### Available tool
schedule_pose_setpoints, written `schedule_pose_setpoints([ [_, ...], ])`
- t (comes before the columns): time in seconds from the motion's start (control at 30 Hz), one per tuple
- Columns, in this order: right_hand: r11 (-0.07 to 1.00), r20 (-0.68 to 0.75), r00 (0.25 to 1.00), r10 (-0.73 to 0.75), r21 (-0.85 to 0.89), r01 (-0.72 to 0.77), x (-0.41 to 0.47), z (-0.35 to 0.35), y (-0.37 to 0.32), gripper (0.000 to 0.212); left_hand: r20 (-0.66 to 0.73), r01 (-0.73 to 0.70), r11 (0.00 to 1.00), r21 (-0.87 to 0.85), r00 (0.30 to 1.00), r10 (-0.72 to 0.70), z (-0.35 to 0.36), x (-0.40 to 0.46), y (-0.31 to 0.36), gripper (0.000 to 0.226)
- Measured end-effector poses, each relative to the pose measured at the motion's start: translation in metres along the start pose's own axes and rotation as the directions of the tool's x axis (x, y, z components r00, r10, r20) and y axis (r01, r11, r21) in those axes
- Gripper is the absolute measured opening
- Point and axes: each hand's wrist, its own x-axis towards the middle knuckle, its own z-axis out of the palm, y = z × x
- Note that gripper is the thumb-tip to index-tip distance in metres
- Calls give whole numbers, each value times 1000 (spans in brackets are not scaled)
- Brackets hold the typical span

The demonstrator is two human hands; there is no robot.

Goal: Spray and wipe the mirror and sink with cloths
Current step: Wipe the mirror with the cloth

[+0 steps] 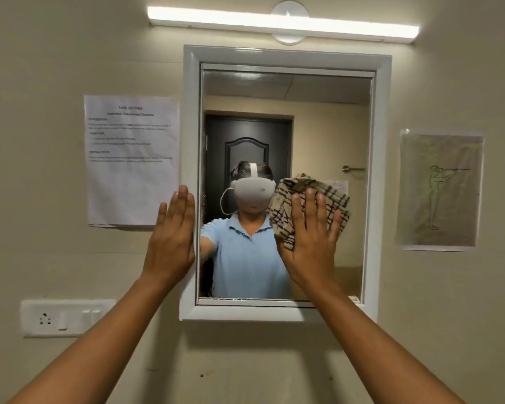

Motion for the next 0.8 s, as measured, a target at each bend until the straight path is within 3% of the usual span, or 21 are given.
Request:
schedule_pose_setpoints([
  [0.17, 986, -21, 986, -166, 28, 167, 40, 8, -64, 77, 48, 15, 998, -53, 999, -13, -2, -7, 0, 78],
  [0.37, 963, -48, 965, -260, 59, 262, 48, 22, -123, 77, 9, -24, 997, -74, 1000, 24, 3, -15, -7, 60],
  [0.63, 932, 14, 938, -346, 115, 343, -7, 34, -130, 69, -31, -49, 997, -62, 998, 47, 13, -35, -17, 63],
  [0.8, 854, 41, 853, -520, 38, 518, -26, 39, -95, 77, -55, -63, 998, -10, 997, 62, 11, -37, -19, 77],
])
